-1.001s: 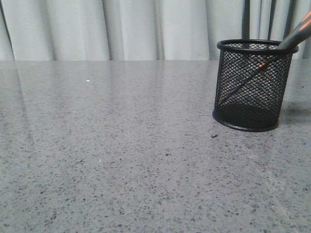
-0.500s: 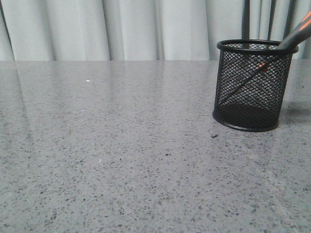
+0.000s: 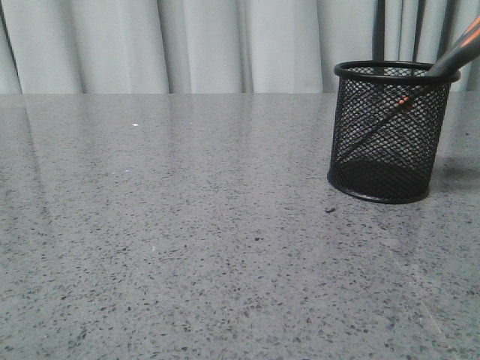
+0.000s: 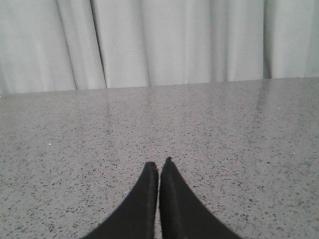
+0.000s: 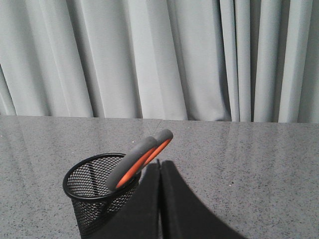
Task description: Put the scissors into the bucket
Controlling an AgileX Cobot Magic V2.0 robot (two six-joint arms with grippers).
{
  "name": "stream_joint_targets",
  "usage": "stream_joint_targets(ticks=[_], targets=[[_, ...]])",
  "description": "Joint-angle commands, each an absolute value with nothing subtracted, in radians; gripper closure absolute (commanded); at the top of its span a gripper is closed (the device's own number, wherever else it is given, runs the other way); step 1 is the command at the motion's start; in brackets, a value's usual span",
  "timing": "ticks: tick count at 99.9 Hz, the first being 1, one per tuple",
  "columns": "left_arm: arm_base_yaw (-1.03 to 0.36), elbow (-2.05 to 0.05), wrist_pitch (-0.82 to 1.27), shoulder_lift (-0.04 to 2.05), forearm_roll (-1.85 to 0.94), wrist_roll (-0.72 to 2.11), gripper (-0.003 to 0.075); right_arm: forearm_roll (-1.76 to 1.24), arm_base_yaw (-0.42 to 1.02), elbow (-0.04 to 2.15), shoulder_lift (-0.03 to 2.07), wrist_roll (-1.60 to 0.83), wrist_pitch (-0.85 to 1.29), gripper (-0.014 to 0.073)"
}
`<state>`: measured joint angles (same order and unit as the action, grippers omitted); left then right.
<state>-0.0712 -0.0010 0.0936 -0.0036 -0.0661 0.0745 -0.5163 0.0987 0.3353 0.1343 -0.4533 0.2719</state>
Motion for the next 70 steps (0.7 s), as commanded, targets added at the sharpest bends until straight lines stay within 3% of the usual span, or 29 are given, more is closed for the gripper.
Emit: stream_joint_targets(ticks=[1,70], targets=[[-0.067,0.016,0.021,-0.030,-0.078,0.063,0.0741,-0.526,0.095,0.361,0.144,-0.465,0.205,0.0664],[-0.067,0.016,0.021,-0.030,-0.078,0.063,0.0741,-0.449,0.095,0.351,0.144,-0.459,0.177,0.0664]])
